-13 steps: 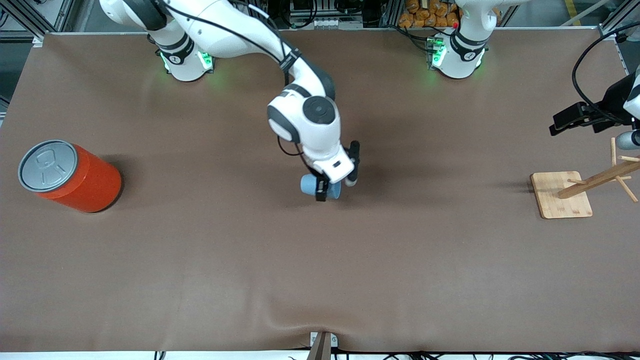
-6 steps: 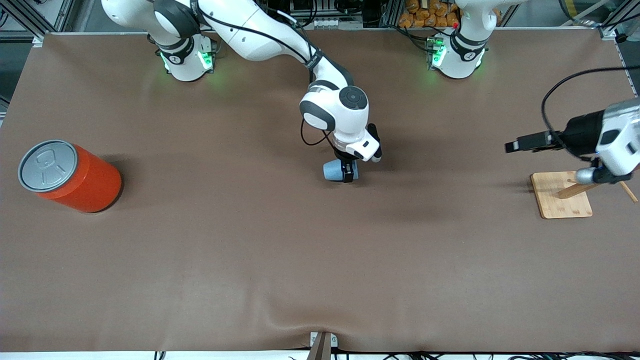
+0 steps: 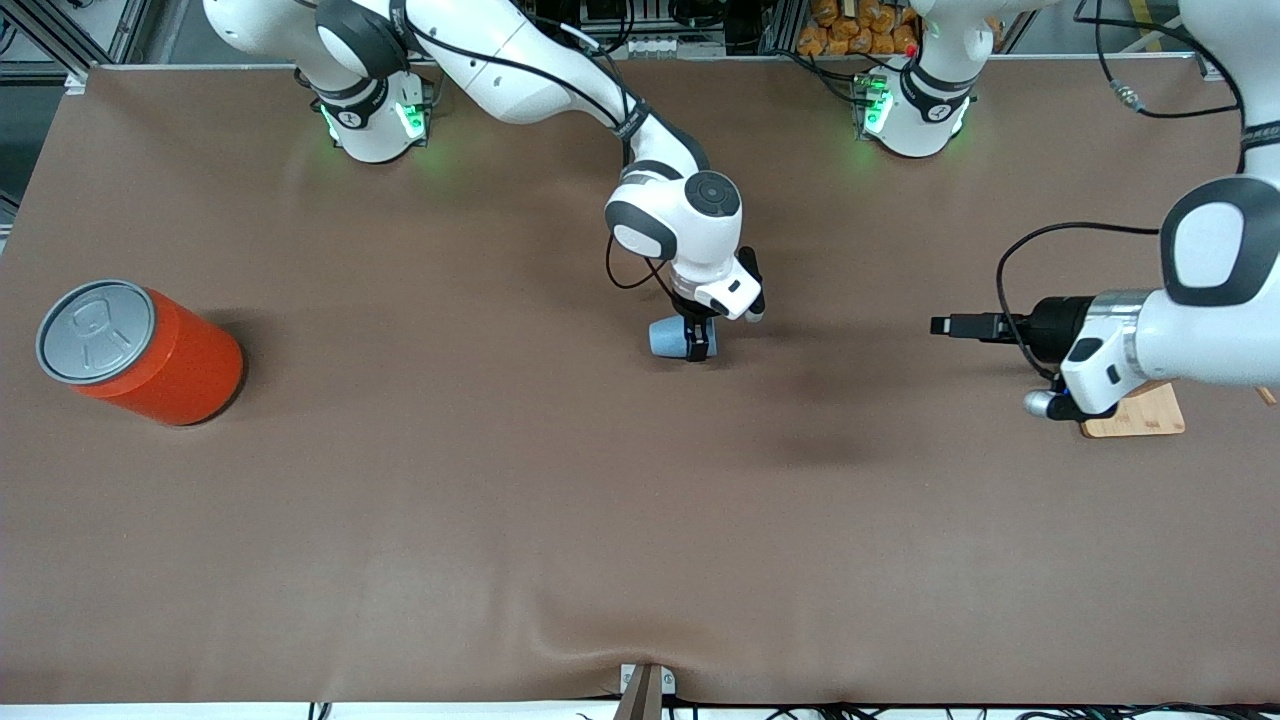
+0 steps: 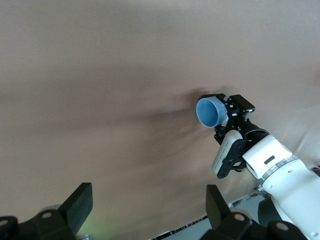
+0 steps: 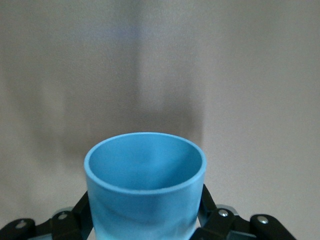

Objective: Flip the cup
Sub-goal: 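Reach the left gripper toward the cup held by the right gripper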

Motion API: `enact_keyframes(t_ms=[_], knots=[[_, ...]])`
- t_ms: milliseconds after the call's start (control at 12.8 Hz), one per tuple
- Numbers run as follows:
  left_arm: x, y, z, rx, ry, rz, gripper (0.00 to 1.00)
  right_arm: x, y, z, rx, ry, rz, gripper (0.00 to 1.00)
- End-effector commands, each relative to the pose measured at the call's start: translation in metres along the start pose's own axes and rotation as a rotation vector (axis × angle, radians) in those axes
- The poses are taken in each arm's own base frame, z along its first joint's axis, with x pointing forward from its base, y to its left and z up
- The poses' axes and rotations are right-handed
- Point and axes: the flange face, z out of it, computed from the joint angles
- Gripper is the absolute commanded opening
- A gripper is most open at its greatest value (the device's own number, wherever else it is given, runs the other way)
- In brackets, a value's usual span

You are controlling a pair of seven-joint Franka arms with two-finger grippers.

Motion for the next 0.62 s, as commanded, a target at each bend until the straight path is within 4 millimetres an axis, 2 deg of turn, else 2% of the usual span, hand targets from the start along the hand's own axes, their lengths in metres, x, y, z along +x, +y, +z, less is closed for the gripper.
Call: enact_keyframes(t_ms=[0, 78, 390, 546], knots=[[-0.001, -0.011, 0.027, -0.11, 0.001, 0.0, 1.0, 0.003, 0.0, 0.013, -0.018, -0.025, 0.007, 0.14], [0.001, -0.015, 0.037, -0.129, 0.01, 0.025, 1.0, 0.002, 0.001, 0.009, -0.015, -0.025, 0.018, 0.99], [0.004, -0.033, 0.085, -0.266, 0.045, -0.001, 1.0, -0.001, 0.014, -0.015, -0.028, -0.001, 0.047, 1.0], [0.004, -0.037, 0.109, -0.312, 0.051, -0.002, 1.0, 0.001, 0.008, -0.021, -0.015, -0.023, 0.041, 1.0]])
